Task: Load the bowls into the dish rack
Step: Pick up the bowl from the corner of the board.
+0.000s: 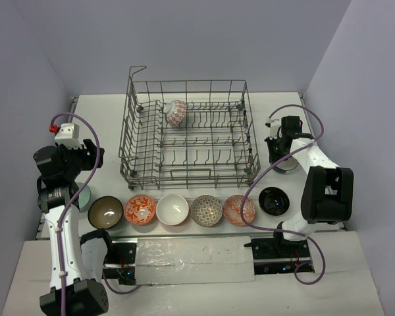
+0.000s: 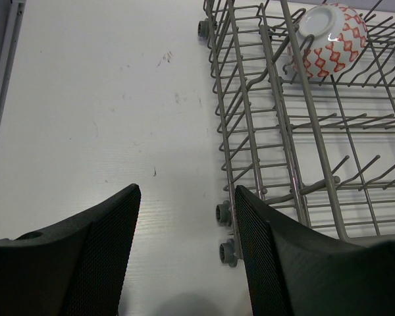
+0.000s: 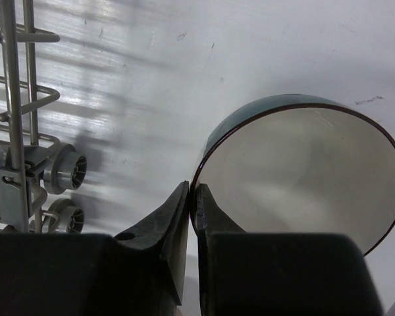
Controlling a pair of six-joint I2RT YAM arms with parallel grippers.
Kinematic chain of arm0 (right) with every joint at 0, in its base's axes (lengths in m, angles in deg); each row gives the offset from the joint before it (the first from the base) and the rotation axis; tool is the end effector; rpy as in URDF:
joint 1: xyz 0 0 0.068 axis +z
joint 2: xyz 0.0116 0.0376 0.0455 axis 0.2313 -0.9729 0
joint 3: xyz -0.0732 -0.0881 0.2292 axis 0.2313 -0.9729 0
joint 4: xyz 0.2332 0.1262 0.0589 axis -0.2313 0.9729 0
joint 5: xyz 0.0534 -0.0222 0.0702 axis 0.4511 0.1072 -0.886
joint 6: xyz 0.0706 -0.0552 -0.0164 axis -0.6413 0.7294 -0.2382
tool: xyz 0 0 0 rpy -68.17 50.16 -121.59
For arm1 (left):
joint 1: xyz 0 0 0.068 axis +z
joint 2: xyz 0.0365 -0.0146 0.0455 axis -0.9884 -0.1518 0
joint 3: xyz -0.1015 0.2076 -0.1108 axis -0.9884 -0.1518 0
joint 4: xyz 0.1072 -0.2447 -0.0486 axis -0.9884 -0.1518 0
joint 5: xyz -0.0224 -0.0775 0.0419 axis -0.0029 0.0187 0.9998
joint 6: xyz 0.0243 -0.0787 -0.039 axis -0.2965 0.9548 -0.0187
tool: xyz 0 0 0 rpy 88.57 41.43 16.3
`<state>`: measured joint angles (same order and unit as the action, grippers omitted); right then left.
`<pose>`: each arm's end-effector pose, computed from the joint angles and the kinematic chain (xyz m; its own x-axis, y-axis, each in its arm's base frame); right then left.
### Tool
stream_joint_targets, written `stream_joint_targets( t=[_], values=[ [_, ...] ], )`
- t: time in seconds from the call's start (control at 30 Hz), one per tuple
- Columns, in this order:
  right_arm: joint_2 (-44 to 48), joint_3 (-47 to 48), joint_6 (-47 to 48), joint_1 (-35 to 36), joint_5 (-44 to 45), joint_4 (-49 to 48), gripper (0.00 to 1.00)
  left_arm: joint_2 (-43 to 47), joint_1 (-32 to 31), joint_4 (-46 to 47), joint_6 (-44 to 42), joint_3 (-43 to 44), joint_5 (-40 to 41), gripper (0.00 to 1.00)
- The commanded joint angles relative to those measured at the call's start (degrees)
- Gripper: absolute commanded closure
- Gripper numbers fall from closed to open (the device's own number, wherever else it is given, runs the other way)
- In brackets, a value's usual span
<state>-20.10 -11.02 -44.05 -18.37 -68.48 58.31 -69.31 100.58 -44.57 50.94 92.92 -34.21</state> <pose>0.3353 -0.0159 0.1421 -0.8384 -0.2310 -0.4937 -0.2610 0.9653 -0.0083 0.2317 0.0436 0.2894 -0.3239 -0.1505 -0.9340 0.0743 0.9802 -0.1837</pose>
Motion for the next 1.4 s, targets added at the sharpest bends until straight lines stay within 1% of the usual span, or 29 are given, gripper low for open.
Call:
stream_joint_targets(
  t=[0.0,0.2,0.3,0.33,0.37,0.67,0.9,1.1,1.37],
  values=[
    [1.6,0.4,0.1,0.3,0.9,-0.7,0.89,0.4,0.4,1.1,-0.5,-0.4,-1.4,0.35],
    [1.4,0.1,0.2,0.3,0.9,-0.7,0.92,0.3,0.6,1.1,-0.6,-0.4,-1.5,0.35],
    [1.3,0.1,0.3,0.3,1.2,-0.6,0.96,0.4,0.5,1.2,-0.6,-0.4,-1.5,0.35],
    [1.3,0.1,0.3,0.3,1.2,-0.6,0.99,0.4,0.5,1.1,-0.6,-0.4,-1.5,0.35],
    [1.3,0.1,0.2,0.2,1.2,-0.6,1.0,0.5,0.5,1.1,-0.6,-0.4,-1.5,0.35],
    [3.9,0.4,-0.6,0.3,1.9,-0.7,1.0,0.6,0.6,0.9,-0.8,-0.3,-1.6,0.35],
    [10.5,0.4,-2.2,0.3,1.9,-2.1,1.0,0.8,0.6,0.8,-0.8,-0.1,-1.8,0.35],
    [13.2,0.1,-2.7,0.3,2.5,-3.0,1.0,1.1,0.6,0.6,-0.7,0.0,-2.3,0.35],
    [15.5,4.0,-3.1,0.3,2.0,-0.2,1.0,1.3,0.7,0.6,-0.7,0.1,-2.3,0.35]
  ],
)
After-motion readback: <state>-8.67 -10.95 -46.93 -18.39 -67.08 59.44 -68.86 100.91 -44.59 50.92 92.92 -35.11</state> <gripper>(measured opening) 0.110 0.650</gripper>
